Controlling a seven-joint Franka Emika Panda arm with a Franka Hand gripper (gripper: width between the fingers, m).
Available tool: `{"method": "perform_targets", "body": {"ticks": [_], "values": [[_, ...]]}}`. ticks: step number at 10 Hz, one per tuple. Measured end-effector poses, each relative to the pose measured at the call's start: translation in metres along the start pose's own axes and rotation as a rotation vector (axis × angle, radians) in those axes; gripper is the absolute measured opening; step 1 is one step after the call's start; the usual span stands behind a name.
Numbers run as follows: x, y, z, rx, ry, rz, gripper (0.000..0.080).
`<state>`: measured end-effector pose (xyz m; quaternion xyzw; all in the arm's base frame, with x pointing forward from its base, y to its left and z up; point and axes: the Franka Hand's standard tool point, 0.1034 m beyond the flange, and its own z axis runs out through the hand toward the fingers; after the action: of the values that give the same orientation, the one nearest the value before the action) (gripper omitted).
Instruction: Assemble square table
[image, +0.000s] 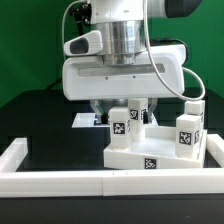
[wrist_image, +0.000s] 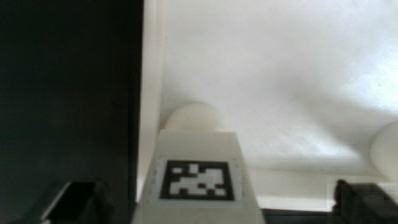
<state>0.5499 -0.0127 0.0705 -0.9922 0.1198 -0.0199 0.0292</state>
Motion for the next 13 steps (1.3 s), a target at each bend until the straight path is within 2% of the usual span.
{"method": "perform_targets", "body": {"ticks": [1, 2, 3, 8, 11, 13], "values": [[0.001, 0.0, 0.0, 0.0, 0.001, -0.001, 0.0457], [0.001, 0.0, 0.0, 0.0, 0.003, 0.0, 0.0457], [0.002, 0.002, 0.0, 0.0, 0.004, -0.002, 0.0292], [0.001, 0.002, 0.0, 0.002, 0.003, 0.059, 0.0292], [0.001, 0.0, 0.001, 0.005, 0.012, 0.301, 0.0292], [-0.002, -0.008, 0.003, 0.01, 0.054, 0.544, 0.0292]]}}
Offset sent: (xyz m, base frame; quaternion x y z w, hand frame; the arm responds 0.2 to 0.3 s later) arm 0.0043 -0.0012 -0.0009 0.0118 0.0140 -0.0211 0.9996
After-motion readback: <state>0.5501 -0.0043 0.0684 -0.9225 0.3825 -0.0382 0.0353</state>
